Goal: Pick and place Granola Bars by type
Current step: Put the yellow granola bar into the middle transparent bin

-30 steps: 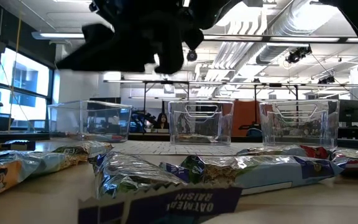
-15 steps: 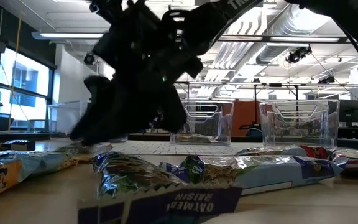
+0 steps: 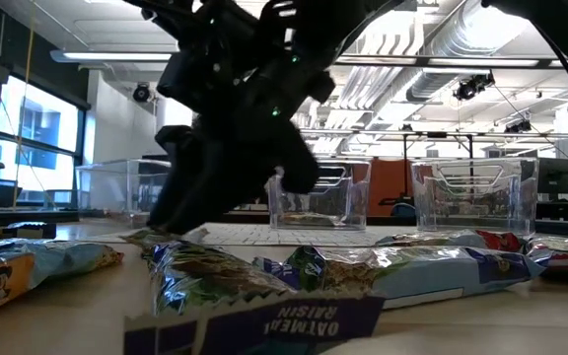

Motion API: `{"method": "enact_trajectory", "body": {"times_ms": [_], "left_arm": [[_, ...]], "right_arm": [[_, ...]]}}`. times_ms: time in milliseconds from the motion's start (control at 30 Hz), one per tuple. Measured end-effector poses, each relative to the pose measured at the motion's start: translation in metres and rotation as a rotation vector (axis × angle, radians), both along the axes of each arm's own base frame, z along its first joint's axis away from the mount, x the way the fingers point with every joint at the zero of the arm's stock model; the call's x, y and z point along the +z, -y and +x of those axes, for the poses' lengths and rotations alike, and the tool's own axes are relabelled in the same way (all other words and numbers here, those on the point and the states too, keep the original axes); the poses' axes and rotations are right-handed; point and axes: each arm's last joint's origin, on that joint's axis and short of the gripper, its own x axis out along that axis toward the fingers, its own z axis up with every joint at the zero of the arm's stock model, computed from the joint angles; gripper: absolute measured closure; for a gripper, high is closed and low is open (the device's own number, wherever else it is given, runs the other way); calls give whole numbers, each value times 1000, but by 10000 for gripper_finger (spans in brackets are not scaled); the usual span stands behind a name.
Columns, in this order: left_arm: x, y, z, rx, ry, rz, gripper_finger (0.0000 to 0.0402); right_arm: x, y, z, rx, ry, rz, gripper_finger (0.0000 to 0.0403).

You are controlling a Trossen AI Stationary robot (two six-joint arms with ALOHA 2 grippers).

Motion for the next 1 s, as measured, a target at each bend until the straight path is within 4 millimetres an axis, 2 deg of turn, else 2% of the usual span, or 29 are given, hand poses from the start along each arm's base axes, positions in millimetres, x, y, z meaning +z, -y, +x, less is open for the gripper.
{"method": "enact_trajectory", "body": {"times_ms": [233, 367, 500, 600, 800, 900, 1000], "left_arm": [[0, 0, 0, 0, 0, 0, 207], [0, 0, 0, 0, 1, 0, 207], [0, 0, 0, 5, 5, -4, 207], [0, 0, 0, 5, 6, -4, 207], [0, 0, 0, 5, 6, -4, 207], [0, 0, 0, 5, 6, -4, 207], [0, 0, 0, 4, 5, -5, 207]], "right_arm": [[15, -16, -12, -7, -57, -39, 238], [25, -22, -17, -89, -63, -141, 238], [27, -22, -21, -188, -111, -134, 238], [25, -22, -24, -182, -142, -159, 238], [26, -23, -24, -68, -84, -349, 238], [25, -24, -25, -10, -97, -317, 238], [24, -24, -27, -43, -134, -250, 238]]}}
